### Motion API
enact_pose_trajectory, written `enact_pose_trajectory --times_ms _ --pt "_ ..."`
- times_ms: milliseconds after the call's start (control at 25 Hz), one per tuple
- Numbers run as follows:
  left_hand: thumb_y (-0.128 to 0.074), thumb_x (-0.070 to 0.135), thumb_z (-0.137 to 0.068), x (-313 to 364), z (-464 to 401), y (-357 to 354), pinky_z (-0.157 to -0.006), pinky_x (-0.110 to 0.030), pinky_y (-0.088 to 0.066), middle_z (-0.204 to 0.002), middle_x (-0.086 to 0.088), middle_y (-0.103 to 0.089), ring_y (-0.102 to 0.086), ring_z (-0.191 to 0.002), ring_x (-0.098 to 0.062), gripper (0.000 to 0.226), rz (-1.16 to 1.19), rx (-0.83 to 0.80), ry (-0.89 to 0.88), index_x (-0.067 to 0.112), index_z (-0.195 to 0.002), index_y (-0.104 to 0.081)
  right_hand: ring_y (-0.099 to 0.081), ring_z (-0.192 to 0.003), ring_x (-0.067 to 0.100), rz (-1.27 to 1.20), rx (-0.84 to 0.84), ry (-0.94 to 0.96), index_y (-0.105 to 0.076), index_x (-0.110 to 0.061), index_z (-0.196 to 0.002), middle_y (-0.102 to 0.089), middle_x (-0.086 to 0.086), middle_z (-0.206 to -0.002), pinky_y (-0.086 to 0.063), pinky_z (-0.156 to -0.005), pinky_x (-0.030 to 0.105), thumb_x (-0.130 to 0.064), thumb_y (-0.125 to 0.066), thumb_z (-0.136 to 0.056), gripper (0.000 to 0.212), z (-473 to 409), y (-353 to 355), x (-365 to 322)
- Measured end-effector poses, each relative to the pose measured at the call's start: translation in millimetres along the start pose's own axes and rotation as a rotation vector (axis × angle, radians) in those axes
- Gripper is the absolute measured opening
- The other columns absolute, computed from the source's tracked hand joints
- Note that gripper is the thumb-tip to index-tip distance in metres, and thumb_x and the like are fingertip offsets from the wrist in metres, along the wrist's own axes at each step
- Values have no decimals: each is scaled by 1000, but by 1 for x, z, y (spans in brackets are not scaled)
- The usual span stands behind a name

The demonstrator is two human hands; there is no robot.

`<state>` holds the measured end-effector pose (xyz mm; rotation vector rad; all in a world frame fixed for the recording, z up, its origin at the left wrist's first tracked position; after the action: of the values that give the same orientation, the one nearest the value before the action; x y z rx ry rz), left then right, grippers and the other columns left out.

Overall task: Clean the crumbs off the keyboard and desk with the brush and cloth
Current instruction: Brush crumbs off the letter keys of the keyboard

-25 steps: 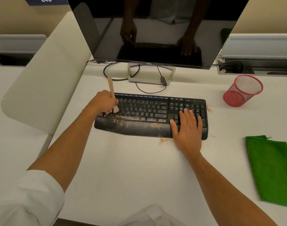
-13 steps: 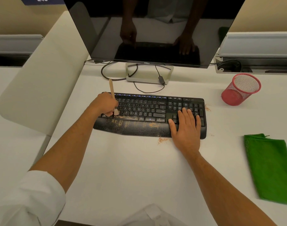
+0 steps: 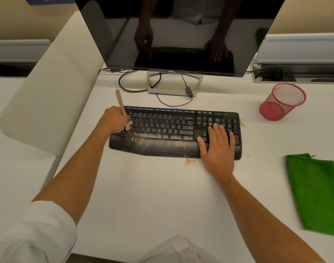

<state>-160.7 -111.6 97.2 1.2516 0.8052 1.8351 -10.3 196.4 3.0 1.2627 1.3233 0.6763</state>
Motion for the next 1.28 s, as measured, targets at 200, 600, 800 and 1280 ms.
enact_pose_trajectory --times_ms 200,600,800,1280 --pt "-59 19 -95 1 -2 4 -67 -40 -59 -84 -14 -69 -66 -70 -26 20 94 -1 1 1 -100 -65 -30 -148 24 -9 2 -2 -49 -11 -145 -45 8 -154 -8 -125 47 -54 -31 -102 64 0 -1 0" --pt "-55 21 -96 8 3 -10 -66 -38 -54 -88 -15 -66 -64 -75 -27 23 -73 -23 -123 0 -96 -65 -29 -148 23 8 -10 -1 -48 -11 -146 -44 7 -155 -6 -125 46 -55 -30 -103 64 -1 -1 0" --pt "-56 23 -97 6 1 5 -69 -42 -58 -86 -13 -68 -66 -73 -27 24 76 78 -95 2 -99 -66 -31 -148 24 2 12 4 -50 -10 -144 -45 9 -153 -9 -125 47 -54 -32 -102 63 0 -1 0" --pt "-61 17 -92 -5 -1 13 -71 -39 -58 -87 -16 -69 -66 -69 -25 16 111 0 9 2 -96 -66 -30 -148 24 7 6 8 -48 -10 -145 -44 9 -154 -8 -125 47 -55 -29 -102 65 -1 -2 1"
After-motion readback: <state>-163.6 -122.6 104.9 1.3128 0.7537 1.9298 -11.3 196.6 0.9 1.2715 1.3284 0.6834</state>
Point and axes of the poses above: each hand's wrist, its own z-axis away from the middle knuckle, its own y-axis out of the back of the hand, x = y × z, the point moved 1 cm from there along -z, towards the middle knuckle
